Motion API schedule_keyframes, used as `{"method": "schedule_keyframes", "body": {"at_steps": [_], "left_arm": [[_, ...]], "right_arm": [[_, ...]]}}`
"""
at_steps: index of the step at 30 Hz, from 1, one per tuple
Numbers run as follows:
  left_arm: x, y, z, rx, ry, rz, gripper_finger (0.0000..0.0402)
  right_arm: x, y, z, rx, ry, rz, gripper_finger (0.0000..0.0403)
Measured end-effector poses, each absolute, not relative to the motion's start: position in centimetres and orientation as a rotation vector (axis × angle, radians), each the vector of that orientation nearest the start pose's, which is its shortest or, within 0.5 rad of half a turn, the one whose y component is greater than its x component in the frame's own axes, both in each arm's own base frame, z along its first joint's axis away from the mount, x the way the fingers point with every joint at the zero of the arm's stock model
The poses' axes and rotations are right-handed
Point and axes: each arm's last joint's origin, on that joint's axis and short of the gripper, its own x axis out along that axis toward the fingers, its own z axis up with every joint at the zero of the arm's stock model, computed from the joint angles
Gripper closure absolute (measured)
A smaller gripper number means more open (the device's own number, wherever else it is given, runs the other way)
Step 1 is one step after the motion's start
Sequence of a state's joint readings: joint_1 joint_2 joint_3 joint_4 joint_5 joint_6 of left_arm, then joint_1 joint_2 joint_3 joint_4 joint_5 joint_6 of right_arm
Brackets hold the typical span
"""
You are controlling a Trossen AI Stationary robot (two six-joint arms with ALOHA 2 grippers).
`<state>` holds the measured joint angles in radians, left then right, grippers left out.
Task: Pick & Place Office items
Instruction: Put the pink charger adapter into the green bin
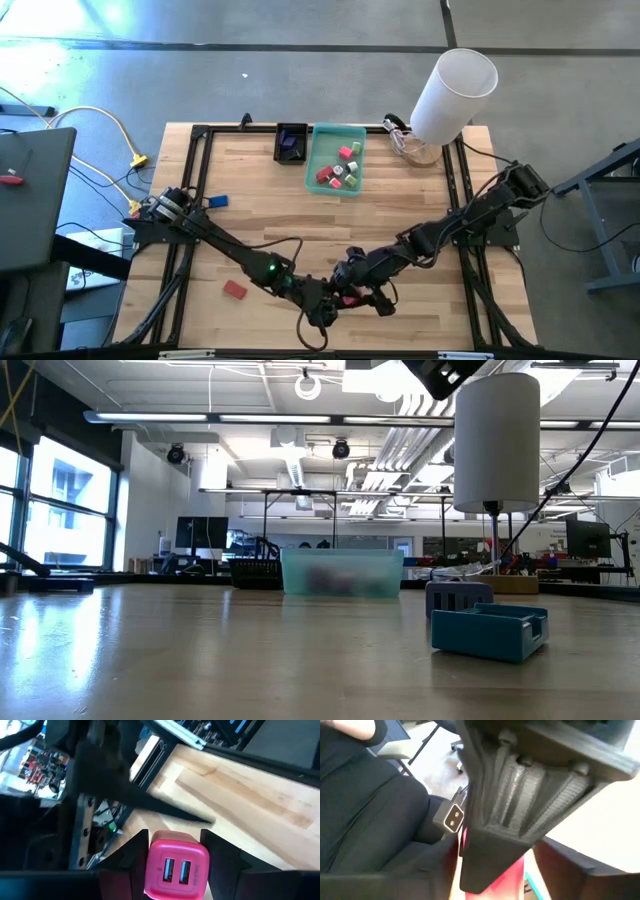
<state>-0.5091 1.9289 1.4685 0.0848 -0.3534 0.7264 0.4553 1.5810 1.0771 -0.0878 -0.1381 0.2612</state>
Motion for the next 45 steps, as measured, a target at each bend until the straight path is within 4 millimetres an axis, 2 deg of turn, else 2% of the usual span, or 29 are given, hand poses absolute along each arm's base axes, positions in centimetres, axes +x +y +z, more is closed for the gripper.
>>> {"method": "schedule_keyframes", "body": {"at_steps": [4, 8, 15, 21, 25, 32, 34, 37, 45], "left_arm": [[39.3, -21.2, 26.0, 0.869, 0.288, -0.251, 0.0258], [39.1, -21.4, 25.9, 0.781, 0.31, -0.223, 0.0258], [38.9, -21.3, 25.4, 0.758, 0.373, -0.217, 0.0258], [38.7, -21.3, 25.5, 0.756, 0.386, -0.147, 0.0258], [37.6, -20.9, 26.6, 0.731, 0.436, -0.014, 0.0258], [35.1, -19.5, 29.1, 0.629, 0.524, -0.026, 0.0258], [34.9, -18.4, 29.9, 0.616, 0.535, -0.003, 0.0258], [35.4, -15.6, 30.4, 0.58, 0.581, 0.07, 0.0258], [37.4, -3.4, 28.9, 0.411, 0.842, 0.326, 0.0258]], "right_arm": [[30.9, 15.5, 24.7, 0.167, 0.67, 0.454, 0.0058], [30.8, 15.4, 24.5, 0.156, 0.702, 0.439, 0.0012], [30.4, 15.0, 25.1, 0.136, 0.685, 0.374, 0.0024], [29.0, 13.9, 26.0, 0.147, 0.734, 0.213, 0.0026], [27.9, 13.7, 26.7, 0.166, 0.737, 0.116, 0.0027], [26.8, 14.5, 27.0, 0.132, 0.733, 0.083, 0.0028], [26.5, 14.8, 27.0, 0.13, 0.739, 0.094, 0.0028], [26.3, 15.3, 27.0, 0.139, 0.745, 0.106, 0.0028], [25.6, 16.2, 26.9, 0.131, 0.756, 0.136, 0.0028]]}}
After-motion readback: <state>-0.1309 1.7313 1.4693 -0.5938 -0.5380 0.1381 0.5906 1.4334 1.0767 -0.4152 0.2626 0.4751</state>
